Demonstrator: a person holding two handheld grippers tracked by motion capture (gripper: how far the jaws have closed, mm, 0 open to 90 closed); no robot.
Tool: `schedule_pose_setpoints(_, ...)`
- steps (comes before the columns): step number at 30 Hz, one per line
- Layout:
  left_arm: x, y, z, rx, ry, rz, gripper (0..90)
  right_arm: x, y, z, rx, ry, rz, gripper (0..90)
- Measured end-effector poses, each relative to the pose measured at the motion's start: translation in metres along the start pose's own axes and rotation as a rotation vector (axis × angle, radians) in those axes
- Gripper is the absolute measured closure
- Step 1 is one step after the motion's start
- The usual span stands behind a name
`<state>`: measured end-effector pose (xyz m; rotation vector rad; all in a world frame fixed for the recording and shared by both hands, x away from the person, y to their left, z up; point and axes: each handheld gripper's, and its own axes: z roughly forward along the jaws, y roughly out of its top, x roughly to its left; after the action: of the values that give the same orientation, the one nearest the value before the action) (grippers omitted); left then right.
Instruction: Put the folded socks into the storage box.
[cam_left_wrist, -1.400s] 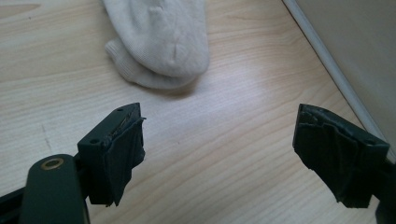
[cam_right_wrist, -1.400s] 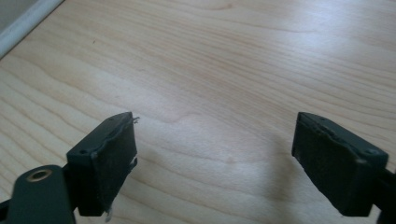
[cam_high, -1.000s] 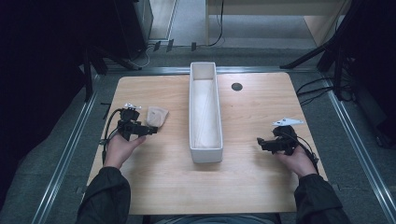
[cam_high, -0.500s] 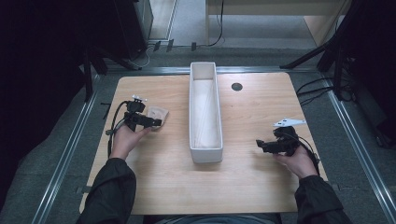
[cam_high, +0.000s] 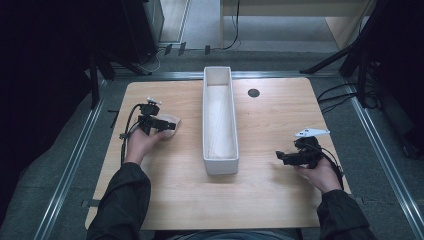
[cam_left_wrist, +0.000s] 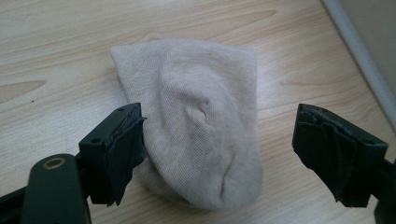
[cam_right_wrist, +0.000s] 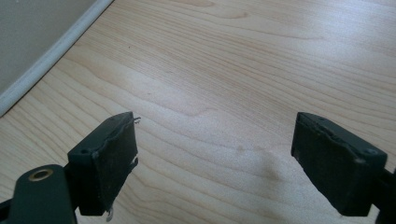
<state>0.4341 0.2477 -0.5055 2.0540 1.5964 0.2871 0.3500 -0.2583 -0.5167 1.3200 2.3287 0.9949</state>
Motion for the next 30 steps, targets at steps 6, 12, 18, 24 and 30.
schedule_pose_setpoints(6, 0.002, 0.001, 0.010, 0.000, 0.029, -0.008, 24.1, -0.001, -0.002, 0.000, 0.011, -0.005, -0.001, 14.6)
schedule_pose_setpoints(12, 0.004, -0.001, 0.017, 0.022, 0.061, -0.007, 28.1, -0.002, -0.003, 0.000, 0.019, -0.007, -0.008, 14.8)
schedule_pose_setpoints(18, 0.004, -0.003, 0.019, 0.001, 0.064, -0.023, 32.5, -0.001, -0.003, 0.001, 0.023, -0.008, -0.007, 14.9)
schedule_pose_setpoints(24, 0.005, -0.005, 0.018, -0.005, 0.037, -0.042, 42.1, -0.002, -0.002, 0.001, 0.025, -0.008, -0.001, 15.0)
schedule_pose_setpoints(30, 0.004, -0.004, 0.017, 0.001, 0.015, -0.054, 53.2, -0.002, -0.002, 0.002, 0.028, -0.011, -0.004, 15.0)
